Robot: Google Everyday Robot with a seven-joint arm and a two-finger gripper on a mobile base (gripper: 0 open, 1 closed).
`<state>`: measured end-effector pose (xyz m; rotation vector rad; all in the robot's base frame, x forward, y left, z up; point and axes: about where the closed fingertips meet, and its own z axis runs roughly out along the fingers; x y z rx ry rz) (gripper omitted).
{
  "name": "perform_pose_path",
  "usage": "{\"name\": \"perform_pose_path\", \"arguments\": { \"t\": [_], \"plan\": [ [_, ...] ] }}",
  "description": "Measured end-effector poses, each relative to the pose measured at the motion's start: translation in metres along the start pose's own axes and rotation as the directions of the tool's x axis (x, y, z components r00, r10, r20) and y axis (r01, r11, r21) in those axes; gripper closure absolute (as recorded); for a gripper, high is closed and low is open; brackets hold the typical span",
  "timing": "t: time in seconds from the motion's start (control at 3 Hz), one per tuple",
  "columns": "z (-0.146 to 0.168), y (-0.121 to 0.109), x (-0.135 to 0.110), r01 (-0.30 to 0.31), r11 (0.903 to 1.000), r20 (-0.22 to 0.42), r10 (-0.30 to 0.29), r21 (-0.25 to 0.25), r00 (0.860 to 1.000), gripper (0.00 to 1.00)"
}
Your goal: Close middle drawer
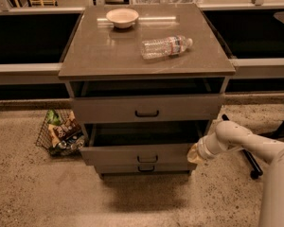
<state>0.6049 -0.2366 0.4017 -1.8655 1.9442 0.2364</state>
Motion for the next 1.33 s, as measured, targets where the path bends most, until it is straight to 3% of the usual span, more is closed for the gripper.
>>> {"name": "perform_pose_path", "arguments": {
  "t": [0.33,0.67,1.33],
  "plan": [
    [-0.002,-0.002,0.002,-0.001,1.0000,0.019,0.000,0.009,1.000,0.16],
    [-0.007,0.002,0.002,0.003,0.9999,0.042,-0.003,0.014,0.999,0.00],
    [-0.026,0.020,-0.004,0.028,0.9995,0.111,-0.029,0.013,0.993,0.00]
  ]
}}
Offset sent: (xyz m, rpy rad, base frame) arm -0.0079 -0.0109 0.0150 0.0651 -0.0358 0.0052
